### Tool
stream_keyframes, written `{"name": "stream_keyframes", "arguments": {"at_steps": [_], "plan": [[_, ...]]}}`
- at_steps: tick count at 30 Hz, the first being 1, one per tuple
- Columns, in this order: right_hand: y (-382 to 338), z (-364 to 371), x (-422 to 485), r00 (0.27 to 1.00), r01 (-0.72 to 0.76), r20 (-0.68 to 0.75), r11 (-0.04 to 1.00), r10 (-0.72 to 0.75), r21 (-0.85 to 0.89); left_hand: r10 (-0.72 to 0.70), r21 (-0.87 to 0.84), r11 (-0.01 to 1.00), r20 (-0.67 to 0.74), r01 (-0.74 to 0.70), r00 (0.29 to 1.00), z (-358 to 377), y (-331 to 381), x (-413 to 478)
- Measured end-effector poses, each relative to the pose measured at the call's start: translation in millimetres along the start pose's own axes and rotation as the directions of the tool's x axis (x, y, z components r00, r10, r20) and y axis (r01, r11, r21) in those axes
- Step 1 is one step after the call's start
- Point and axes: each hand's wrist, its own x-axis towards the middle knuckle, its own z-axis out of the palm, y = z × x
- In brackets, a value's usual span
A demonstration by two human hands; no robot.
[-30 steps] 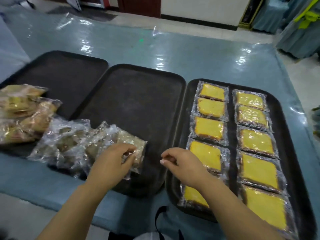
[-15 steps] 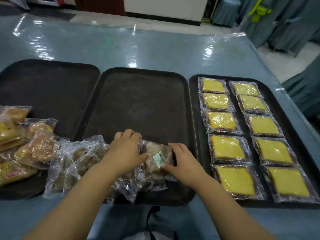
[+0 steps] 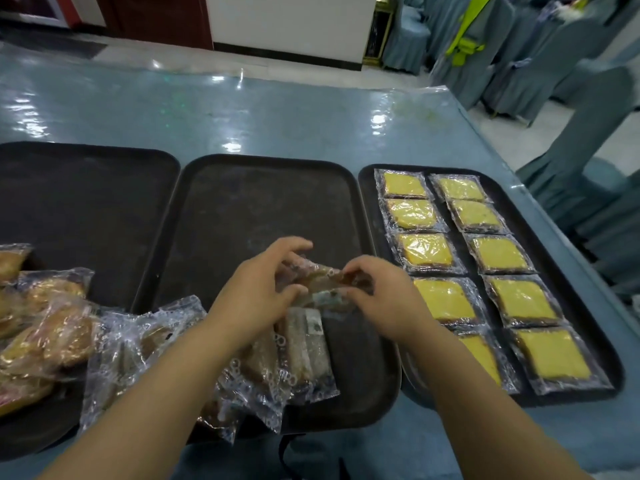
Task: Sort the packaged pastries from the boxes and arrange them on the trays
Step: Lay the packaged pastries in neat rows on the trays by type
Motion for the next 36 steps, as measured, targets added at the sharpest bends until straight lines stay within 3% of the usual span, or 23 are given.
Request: {"name": "stream_keyframes", "arguments": {"at_steps": [2, 5, 7, 10, 13, 19, 24, 29, 34, 36], "plan": [[-2.9, -6.5, 7.3, 0.997, 0.002, -0.079, 1.0, -0.004, -0.019, -0.038, 0.005, 0.999, -0.015, 0.038, 0.999, 0.1, -8.3, 6.5], [-0.9, -5.2, 16.4, 0.968, -0.023, -0.25, 0.996, 0.0, -0.089, -0.085, 0.181, 0.98, 0.0, 0.083, 0.996, 1.9, -24.4, 9.8], [2.4, 3.9, 22.2, 0.942, -0.044, -0.336, 0.983, -0.02, -0.181, -0.119, 0.308, 0.947, 0.086, 0.087, 0.989, 4.4, -28.2, 7.6], [10.2, 26.0, 26.6, 0.945, -0.069, -0.323, 0.932, -0.053, -0.355, -0.223, 0.55, 0.833, 0.229, 0.063, 0.948, 12.6, -32.0, 5.0], [20.7, 46.0, 20.3, 0.974, -0.072, -0.223, 0.874, -0.042, -0.481, -0.277, 0.67, 0.742, 0.255, 0.038, 0.926, 17.6, -33.9, 5.2], [41.2, 58.1, 9.6, 0.993, -0.056, -0.118, 0.933, 0.015, -0.354, -0.274, 0.509, 0.852, 0.229, 0.125, 0.934, 11.8, -32.9, 7.4], [37.9, 51.9, 30.7, 0.996, -0.059, -0.089, 0.926, 0.028, -0.372, -0.25, 0.278, 0.937, 0.114, 0.211, 0.961, -1.6, -30.9, 11.3], [28.5, 43.8, 63.8, 0.991, -0.091, -0.122, 0.933, 0.051, -0.349, -0.279, -0.026, 0.96, -0.059, 0.278, 0.959, -22.9, -33.7, 32.1], [16.7, 36.9, 94.2, 0.983, -0.127, -0.165, 0.944, 0.079, -0.305, -0.185, -0.107, 0.981, -0.251, 0.163, 0.95, -53.1, -36.1, 64.3], [13.9, 38.0, 103.4, 0.982, -0.117, -0.177, 0.942, 0.063, -0.314, -0.084, 0.037, 0.994, -0.327, 0.102, 0.941, -61.6, -41.5, 75.8]]}}
